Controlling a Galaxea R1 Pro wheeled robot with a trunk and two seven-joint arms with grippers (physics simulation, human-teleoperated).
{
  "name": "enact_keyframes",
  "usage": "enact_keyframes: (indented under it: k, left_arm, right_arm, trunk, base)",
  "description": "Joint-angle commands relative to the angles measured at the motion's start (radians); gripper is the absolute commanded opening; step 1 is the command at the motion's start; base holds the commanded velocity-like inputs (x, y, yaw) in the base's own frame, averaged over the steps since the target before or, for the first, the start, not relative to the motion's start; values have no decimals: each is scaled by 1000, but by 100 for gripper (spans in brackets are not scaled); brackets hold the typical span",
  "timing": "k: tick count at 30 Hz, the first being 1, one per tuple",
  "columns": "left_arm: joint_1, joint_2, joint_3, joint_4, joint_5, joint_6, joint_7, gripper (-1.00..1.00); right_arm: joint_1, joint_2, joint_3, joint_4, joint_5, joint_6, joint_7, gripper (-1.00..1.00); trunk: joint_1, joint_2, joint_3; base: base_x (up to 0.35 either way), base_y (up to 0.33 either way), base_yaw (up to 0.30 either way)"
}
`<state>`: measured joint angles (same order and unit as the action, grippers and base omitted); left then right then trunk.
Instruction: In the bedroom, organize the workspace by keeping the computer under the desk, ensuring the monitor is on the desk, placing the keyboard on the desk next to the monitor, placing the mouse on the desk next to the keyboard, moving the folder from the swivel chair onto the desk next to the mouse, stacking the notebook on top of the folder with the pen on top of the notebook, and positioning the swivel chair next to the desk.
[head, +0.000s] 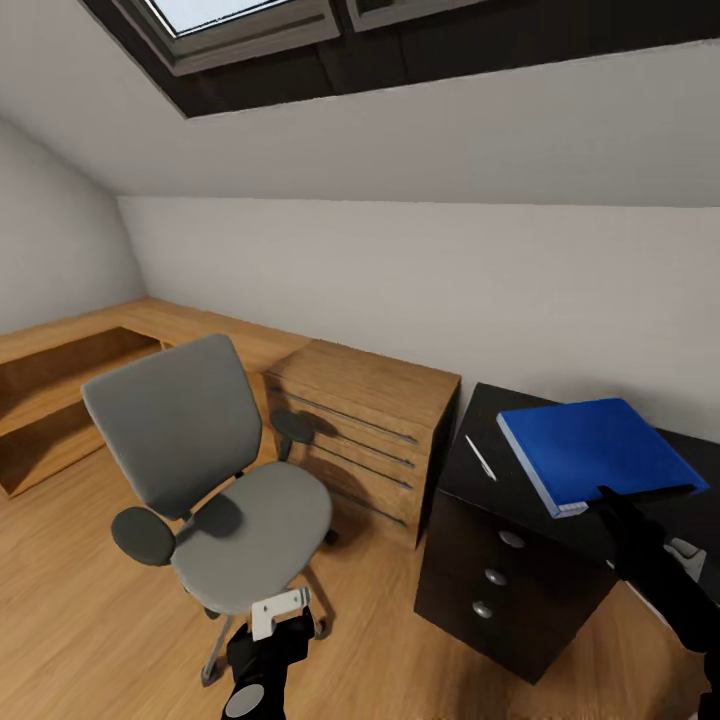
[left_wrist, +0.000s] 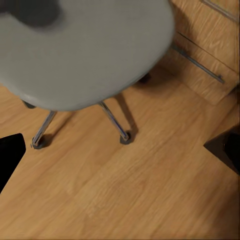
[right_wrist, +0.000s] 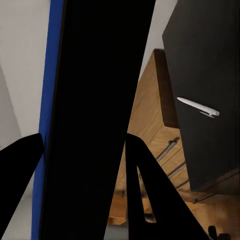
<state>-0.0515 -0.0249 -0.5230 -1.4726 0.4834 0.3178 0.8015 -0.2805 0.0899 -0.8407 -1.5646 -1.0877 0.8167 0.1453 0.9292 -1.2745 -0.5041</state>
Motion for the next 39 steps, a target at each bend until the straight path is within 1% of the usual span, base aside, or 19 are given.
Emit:
enact_keyframes:
  k: [1,4,10,14,18,20,21,22,23,25,26,27,28,29,31,33,34,36,39]
  left_arm:
    - [-1,0,-1,-2,4,4,7,100]
    - [-1,0,-1,-2,5,4,6,100]
    - [-1,1,-9,-8,4,3,4,100]
    - [-1,4,-11,-42,3,6,-1,100]
    - [-1,9,-25,-41,4,12,-2,100]
    - [-1,29,-29,-12,5,10,-3,100]
    - [-1,60,-34,26,8,8,-4,100]
    - [-1,70,-36,40,9,7,-4,100]
    - [0,92,-48,87,10,4,-4,100]
    - [2,104,-62,142,10,-6,-4,100]
    - [2,109,-70,182,10,-28,-4,100]
    - [3,111,-73,203,10,-45,-4,100]
    - [3,114,-80,247,10,-92,-6,100]
    - [3,115,-88,291,9,-151,-11,100]
    - [4,118,-128,394,7,-343,-47,100]
    - [4,120,-159,442,6,-438,-59,100]
    - [4,121,-168,463,5,-466,-62,100]
    - [4,122,-176,486,5,-490,-65,100]
    - [4,123,-182,509,5,-510,-66,100]
  right_arm:
    - [-2,1,-3,0,4,6,7,-100]
    - [-2,0,-3,0,4,-12,7,-100]
    - [-2,-5,-3,5,5,-21,6,-100]
    - [-2,-15,-3,12,3,-24,-22,-100]
    - [-2,-17,-2,22,3,-36,-31,-100]
    - [-2,-17,-1,26,4,-43,-33,-100]
    - [-2,-18,0,27,4,-46,-34,-100]
    - [-2,-18,1,28,4,-47,-34,-100]
    - [-2,-18,2,28,5,-48,-35,-100]
    - [-2,-18,3,29,8,-49,-37,-100]
    - [-2,-18,4,29,12,-49,-43,-100]
    - [-2,-18,4,29,14,-49,-47,-100]
    - [-2,-18,4,29,18,-49,-57,-100]
    - [-2,-18,4,29,20,-50,-69,-100]
    - [-2,-17,3,29,23,-50,-93,-100]
    - [-2,-17,4,29,25,-51,-99,-100]
    - [-2,-17,4,30,25,-52,-102,-100]
    - [-2,-16,5,32,26,-59,-106,-100]
    - [-2,-16,9,34,26,-81,-123,-100]
  trunk:
    - [0,-1,-1]
    - [0,-1,-1]
    - [0,-1,-1]
    - [0,-1,-1]
    - [0,-1,-1]
    - [0,-1,-1]
    - [0,-1,-1]
    - [0,-1,-1]
    - [0,-1,-1]
    - [0,-1,-1]
    - [0,-1,-1]
    - [0,-1,-1]
    - [0,-1,-1]
    - [0,-1,-1]
    - [0,-1,-1]
    - [0,-1,-1]
    - [0,-1,-1]
    - [0,-1,-1]
    - [0,-1,-1]
  base:
    - [0,0,-296]
    - [0,0,-296]
    - [0,0,-296]
    - [0,0,-296]
    - [0,0,-296]
    - [0,0,-296]
    - [0,0,-296]
    - [0,0,-296]
    - [0,0,-296]
    - [0,0,-296]
    - [0,0,-296]
    - [0,0,-296]
    - [0,0,-296]
    - [0,0,-296]
    - [0,0,-296]
    - [0,0,-296]
    - [0,0,-296]
    - [0,0,-296]
    - [0,0,-296]
